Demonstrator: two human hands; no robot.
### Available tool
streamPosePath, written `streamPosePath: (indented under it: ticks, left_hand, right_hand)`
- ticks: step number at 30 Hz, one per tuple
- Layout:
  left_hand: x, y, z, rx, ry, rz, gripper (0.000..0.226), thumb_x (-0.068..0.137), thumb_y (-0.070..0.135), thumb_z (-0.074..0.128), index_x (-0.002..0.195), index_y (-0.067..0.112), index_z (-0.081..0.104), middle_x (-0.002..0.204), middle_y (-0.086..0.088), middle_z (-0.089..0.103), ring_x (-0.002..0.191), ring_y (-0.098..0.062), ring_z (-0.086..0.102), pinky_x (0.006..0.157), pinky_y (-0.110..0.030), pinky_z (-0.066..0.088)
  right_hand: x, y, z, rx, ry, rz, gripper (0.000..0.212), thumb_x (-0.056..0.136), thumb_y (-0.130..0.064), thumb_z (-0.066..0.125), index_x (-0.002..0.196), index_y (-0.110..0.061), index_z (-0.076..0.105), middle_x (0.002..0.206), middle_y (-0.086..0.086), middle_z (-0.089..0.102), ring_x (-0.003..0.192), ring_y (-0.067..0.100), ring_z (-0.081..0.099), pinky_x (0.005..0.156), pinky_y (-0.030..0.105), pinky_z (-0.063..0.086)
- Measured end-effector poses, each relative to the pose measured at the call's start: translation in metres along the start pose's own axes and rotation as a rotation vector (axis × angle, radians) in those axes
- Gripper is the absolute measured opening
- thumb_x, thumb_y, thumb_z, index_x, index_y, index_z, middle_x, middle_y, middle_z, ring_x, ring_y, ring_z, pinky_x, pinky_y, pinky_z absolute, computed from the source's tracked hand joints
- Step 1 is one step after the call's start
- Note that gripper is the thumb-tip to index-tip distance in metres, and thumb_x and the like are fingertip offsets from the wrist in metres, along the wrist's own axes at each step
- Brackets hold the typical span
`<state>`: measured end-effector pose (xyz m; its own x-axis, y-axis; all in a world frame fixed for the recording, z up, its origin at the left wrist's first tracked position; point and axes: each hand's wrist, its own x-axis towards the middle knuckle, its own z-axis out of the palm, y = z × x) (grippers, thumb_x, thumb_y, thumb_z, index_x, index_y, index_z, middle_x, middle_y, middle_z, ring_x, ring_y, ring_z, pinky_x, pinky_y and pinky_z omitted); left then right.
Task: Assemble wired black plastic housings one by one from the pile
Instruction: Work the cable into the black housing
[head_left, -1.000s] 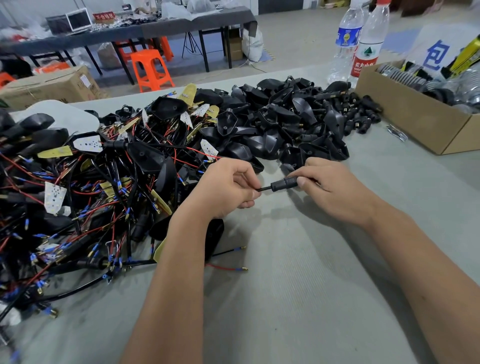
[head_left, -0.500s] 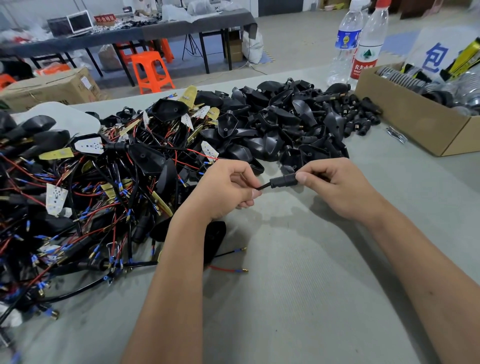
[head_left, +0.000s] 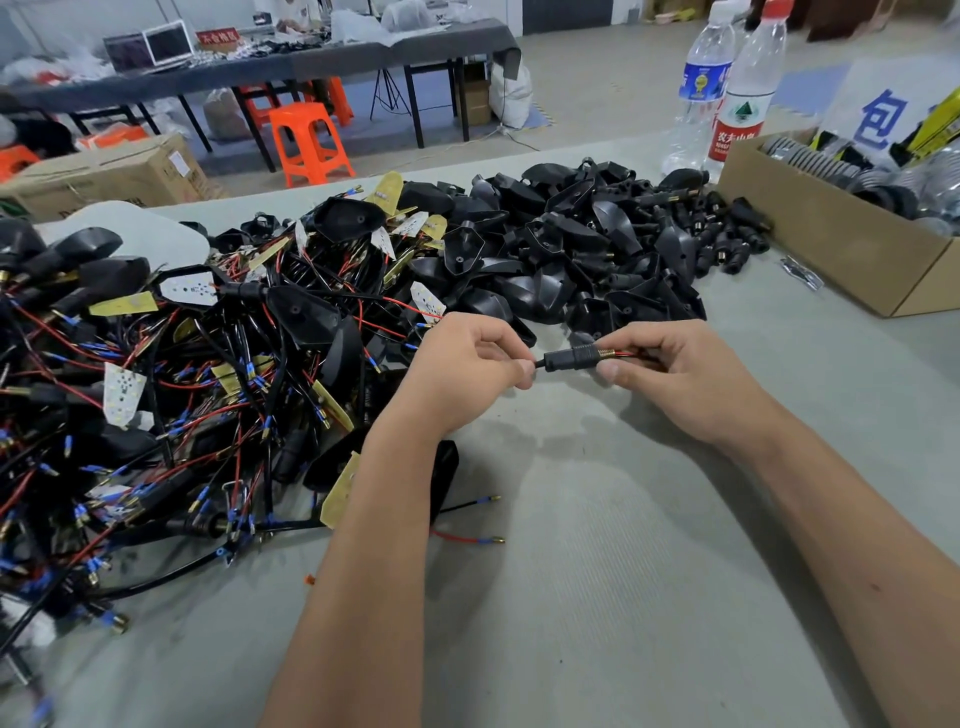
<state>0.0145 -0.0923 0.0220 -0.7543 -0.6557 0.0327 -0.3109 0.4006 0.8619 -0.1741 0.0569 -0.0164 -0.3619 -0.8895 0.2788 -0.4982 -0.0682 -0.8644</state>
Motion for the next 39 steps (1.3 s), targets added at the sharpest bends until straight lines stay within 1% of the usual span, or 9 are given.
streamPosePath:
  ticks: [5, 7, 13, 15, 19, 21, 24, 33, 39]
  left_hand:
    - [0.004, -0.004, 0.003, 0.145, 0.028, -0.001, 0.025, 0.08, 0.003, 0.077, 0.066, 0.023, 0.072, 0.07, -0.005, 0.073, 0.063, -0.013, 0.064, 0.068, -0.02, 0.052]
    - [0.004, -0.005, 0.006, 0.109, 0.012, 0.002, 0.023, 0.08, 0.003, 0.078, 0.068, 0.021, 0.073, 0.071, -0.005, 0.073, 0.064, -0.008, 0.063, 0.067, -0.021, 0.053]
    - [0.005, 0.001, 0.006, -0.032, 0.042, 0.101, 0.012, 0.081, 0.0, 0.078, 0.076, 0.01, 0.075, 0.079, -0.013, 0.076, 0.085, -0.035, 0.073, 0.087, -0.051, 0.06]
    - [0.005, 0.002, 0.006, 0.006, 0.053, 0.129, 0.012, 0.081, 0.001, 0.079, 0.076, 0.011, 0.075, 0.076, -0.011, 0.076, 0.081, -0.032, 0.074, 0.085, -0.051, 0.06]
    - [0.007, 0.001, 0.003, 0.004, 0.048, 0.138, 0.015, 0.081, 0.012, 0.083, 0.09, 0.02, 0.074, 0.077, 0.002, 0.075, 0.057, -0.007, 0.063, 0.065, -0.033, 0.054]
    - [0.006, 0.0, 0.007, 0.008, -0.003, 0.114, 0.025, 0.081, 0.026, 0.085, 0.104, 0.029, 0.073, 0.083, 0.006, 0.075, 0.059, 0.0, 0.058, 0.067, -0.026, 0.047]
    - [0.007, -0.002, 0.014, 0.096, 0.0, 0.149, 0.015, 0.083, 0.027, 0.085, 0.097, 0.027, 0.08, 0.079, 0.008, 0.073, 0.069, 0.0, 0.063, 0.069, -0.022, 0.047]
    - [0.011, -0.006, 0.005, 0.163, 0.001, 0.13, 0.011, 0.086, 0.019, 0.082, 0.079, 0.025, 0.075, 0.072, 0.007, 0.071, 0.051, 0.003, 0.055, 0.057, -0.022, 0.047]
    - [0.01, -0.006, 0.008, 0.071, -0.025, 0.103, 0.011, 0.09, 0.009, 0.073, 0.082, 0.016, 0.07, 0.078, -0.006, 0.076, 0.078, -0.023, 0.074, 0.082, -0.05, 0.061]
  right_hand:
    - [-0.001, 0.002, 0.001, 0.015, -0.019, 0.014, 0.013, 0.098, -0.024, 0.07, 0.097, -0.033, 0.079, 0.073, 0.012, 0.065, 0.063, 0.033, 0.047, 0.061, 0.03, 0.038]
    - [0.0, 0.007, 0.0, 0.033, 0.005, 0.037, 0.016, 0.101, -0.024, 0.065, 0.098, -0.032, 0.079, 0.057, -0.002, 0.05, 0.05, 0.016, 0.035, 0.048, 0.024, 0.028]
    - [-0.002, 0.007, 0.003, 0.066, 0.074, 0.052, 0.031, 0.103, -0.045, 0.057, 0.084, -0.032, 0.079, 0.059, 0.006, 0.026, 0.05, 0.021, 0.02, 0.047, 0.031, 0.015]
    - [-0.003, 0.003, 0.004, 0.103, 0.075, 0.045, 0.032, 0.103, -0.041, 0.058, 0.078, -0.035, 0.076, 0.06, 0.008, 0.027, 0.052, 0.022, 0.02, 0.048, 0.032, 0.016]
    - [-0.001, 0.001, 0.003, 0.096, 0.114, 0.012, 0.017, 0.1, -0.023, 0.066, 0.107, -0.027, 0.081, 0.058, -0.014, 0.056, 0.053, 0.002, 0.042, 0.053, 0.013, 0.032]
    - [-0.001, 0.0, 0.005, 0.091, 0.111, -0.007, 0.017, 0.094, -0.023, 0.074, 0.108, -0.027, 0.081, 0.065, 0.003, 0.067, 0.063, 0.011, 0.053, 0.064, 0.02, 0.04]
    - [-0.001, 0.001, 0.009, 0.052, 0.133, -0.009, 0.012, 0.088, -0.027, 0.08, 0.1, -0.028, 0.081, 0.055, 0.007, 0.049, 0.058, 0.026, 0.047, 0.064, 0.029, 0.042]
    - [0.0, 0.007, 0.004, -0.112, 0.235, -0.007, 0.017, 0.093, -0.032, 0.076, 0.076, -0.032, 0.076, 0.048, -0.014, 0.042, 0.047, 0.007, 0.03, 0.047, 0.016, 0.025]
    - [0.002, 0.003, 0.004, -0.111, 0.225, -0.029, 0.019, 0.096, -0.028, 0.072, 0.078, -0.033, 0.074, 0.056, -0.01, 0.05, 0.052, 0.006, 0.036, 0.05, 0.017, 0.03]
